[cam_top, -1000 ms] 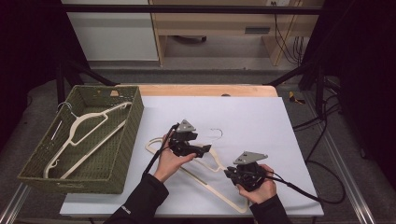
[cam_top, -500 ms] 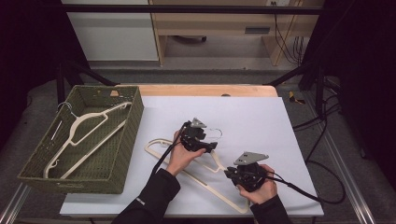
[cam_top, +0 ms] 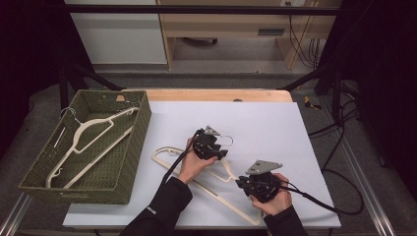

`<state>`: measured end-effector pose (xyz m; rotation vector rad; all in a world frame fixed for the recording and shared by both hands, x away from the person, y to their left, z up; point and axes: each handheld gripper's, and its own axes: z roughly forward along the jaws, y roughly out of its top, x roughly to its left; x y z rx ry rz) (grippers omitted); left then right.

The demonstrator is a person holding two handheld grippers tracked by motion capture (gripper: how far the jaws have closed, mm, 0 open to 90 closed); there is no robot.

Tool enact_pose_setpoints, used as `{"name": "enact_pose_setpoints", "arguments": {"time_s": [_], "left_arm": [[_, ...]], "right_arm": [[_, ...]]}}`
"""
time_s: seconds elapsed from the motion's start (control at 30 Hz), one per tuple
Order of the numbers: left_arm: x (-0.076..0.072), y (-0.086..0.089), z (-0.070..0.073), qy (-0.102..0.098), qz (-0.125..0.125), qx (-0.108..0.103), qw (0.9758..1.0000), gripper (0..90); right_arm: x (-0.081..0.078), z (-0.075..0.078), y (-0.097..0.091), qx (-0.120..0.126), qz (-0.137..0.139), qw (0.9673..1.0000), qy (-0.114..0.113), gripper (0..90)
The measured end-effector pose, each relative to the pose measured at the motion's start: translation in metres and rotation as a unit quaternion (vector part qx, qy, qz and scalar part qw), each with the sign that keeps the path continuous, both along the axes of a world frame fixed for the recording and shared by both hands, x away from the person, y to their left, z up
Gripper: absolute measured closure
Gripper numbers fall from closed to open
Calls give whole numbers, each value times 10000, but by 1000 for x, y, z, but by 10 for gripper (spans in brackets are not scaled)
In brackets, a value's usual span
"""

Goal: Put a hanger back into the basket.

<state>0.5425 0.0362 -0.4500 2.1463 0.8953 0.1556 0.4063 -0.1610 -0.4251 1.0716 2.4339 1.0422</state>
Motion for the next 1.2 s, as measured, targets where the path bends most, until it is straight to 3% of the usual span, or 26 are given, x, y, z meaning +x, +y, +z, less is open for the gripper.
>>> {"name": "enact_pose_setpoints", "arguments": {"time_s": [0.2, 0.37, 0.53, 0.7, 0.73, 0.77, 0.9, 1.0, 1.07, 1.1, 1.13, 1.2], "left_arm": [[-2, 0, 2, 136, -21, -19, 9999, 786], [-6, 0, 6, 114, 157, -38, 9998, 814], [-12, 1, 13, -60, 375, -85, 9992, 844], [-19, 5, 21, -230, 336, -131, 9991, 883], [-20, 4, 21, -290, 337, -103, 9990, 887], [-22, 5, 22, -345, 337, -53, 9988, 887], [-26, 8, 25, -430, 330, -149, 9984, 888], [-31, 12, 29, -532, 288, -163, 9980, 887], [-35, 15, 32, -599, 288, -222, 9975, 887], [-38, 17, 35, -660, 278, -242, 9971, 887], [-39, 18, 36, -684, 263, -248, 9970, 886], [-43, 20, 39, -726, 241, -281, 9967, 886]], "right_arm": [[-1, 1, 1, -6, 46, 10000, -14, 802], [-1, 0, 2, 8, 51, 10000, -2, 801], [-1, -3, 3, -30, 107, 9999, 5, 801], [0, -10, 7, -110, 190, 9997, 128, 802], [1, -12, 8, -148, 203, 9996, 91, 875], [1, -12, 8, -124, 221, 9997, 53, 873], [1, -9, 6, 31, 180, 9998, 99, 811], [3, -10, 7, 154, 173, 9997, 75, 679], [6, -9, 7, 372, 163, 9992, 34, 570], [8, -8, 7, 519, 185, 9985, 13, 562], [11, -6, 7, 824, 216, 9964, 26, 532], [15, -4, 7, 1038, 220, 9943, -32, 542]]}}
